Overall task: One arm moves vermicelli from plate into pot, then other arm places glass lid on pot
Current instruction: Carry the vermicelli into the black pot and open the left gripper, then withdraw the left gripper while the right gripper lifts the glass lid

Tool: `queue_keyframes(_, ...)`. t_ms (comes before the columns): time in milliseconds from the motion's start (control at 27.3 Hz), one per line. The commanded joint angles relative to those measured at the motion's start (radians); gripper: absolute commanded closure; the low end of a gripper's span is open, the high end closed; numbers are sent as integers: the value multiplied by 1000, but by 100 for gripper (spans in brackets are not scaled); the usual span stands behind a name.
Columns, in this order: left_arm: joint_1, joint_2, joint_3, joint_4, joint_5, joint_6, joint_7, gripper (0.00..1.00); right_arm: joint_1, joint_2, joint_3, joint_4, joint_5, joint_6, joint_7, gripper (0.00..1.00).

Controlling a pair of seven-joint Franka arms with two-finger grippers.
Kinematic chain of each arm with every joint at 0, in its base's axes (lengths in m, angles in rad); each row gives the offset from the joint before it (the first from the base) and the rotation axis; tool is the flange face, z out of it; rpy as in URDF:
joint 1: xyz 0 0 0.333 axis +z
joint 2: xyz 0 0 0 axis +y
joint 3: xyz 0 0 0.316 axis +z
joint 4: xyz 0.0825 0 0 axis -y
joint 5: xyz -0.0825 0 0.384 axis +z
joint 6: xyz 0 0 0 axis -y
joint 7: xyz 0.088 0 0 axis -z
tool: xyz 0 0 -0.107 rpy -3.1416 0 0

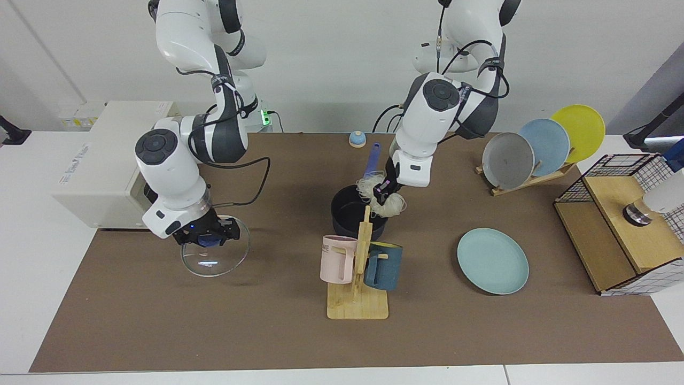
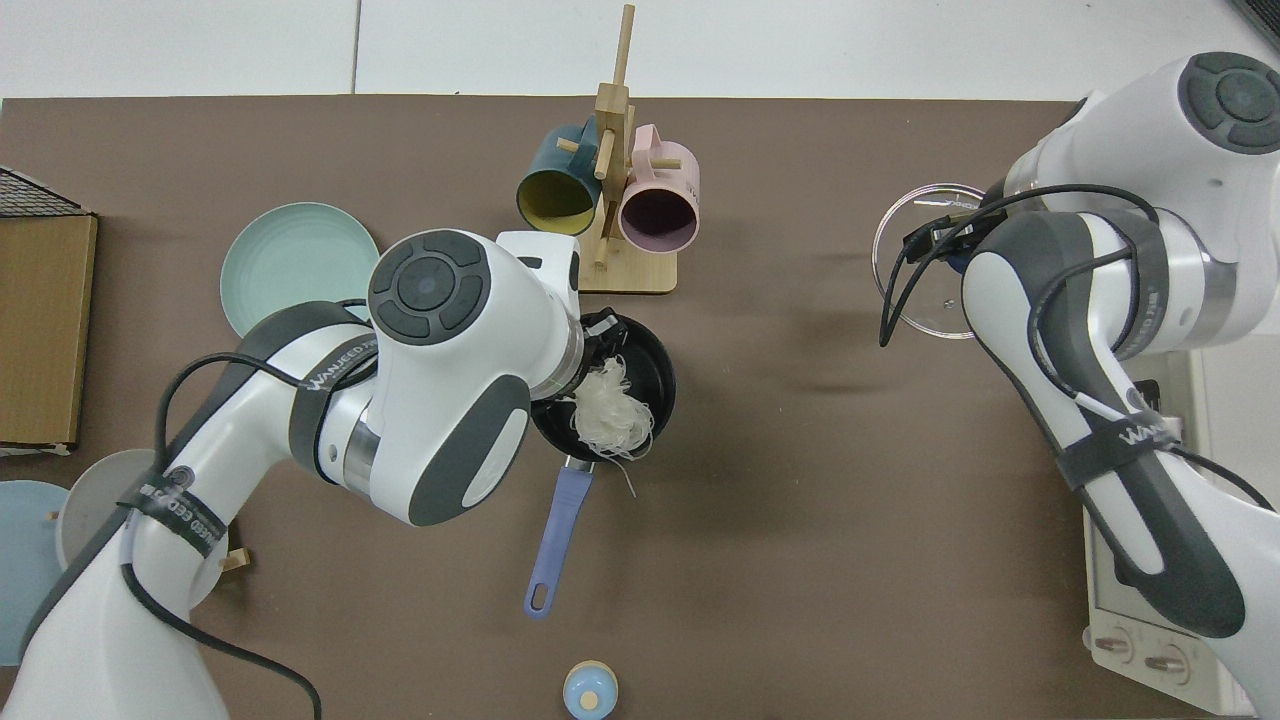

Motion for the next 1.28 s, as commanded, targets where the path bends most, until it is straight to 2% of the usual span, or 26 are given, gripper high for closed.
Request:
queue_keyframes(0,-24,9,8,-56,-9,60,-2,100,-9,-45,6,-6,7,-47,-36,100)
queue_keyframes(257,-27,42,9,-76,-6,132,24,100,-7,-91,6,-7,15,-104,-41,100)
queue_keyframes(550,-30,87,12,-81,40,172,4,100,-4,-111,7,-7,20,-119,-43,100)
queue_keyframes(696,-22,90,15,-82,69,168,15,100,-1,-115,6,-12,58,-119,-39,100)
queue_keyframes(733,-22,92,15,-81,75,166,15,88,0,-117,6,-17,60,-118,-38,100)
queue_keyframes(806,-24,93,15,-78,89,151,16,40,13,-125,7,-27,60,-110,-36,100)
queue_keyframes(843,-27,92,17,-76,105,145,15,13,16,-128,7,-29,58,-107,-30,100)
queue_keyframes(880,-28,92,15,-73,127,135,15,0,17,-128,7,-29,58,-105,-30,100)
queue_keyframes(1063,-8,72,20,-19,158,28,30,0,25,-134,7,-40,58,-107,-29,100)
queue_keyframes(1246,39,62,22,148,155,-215,146,0,53,-151,9,-67,58,-96,8,100)
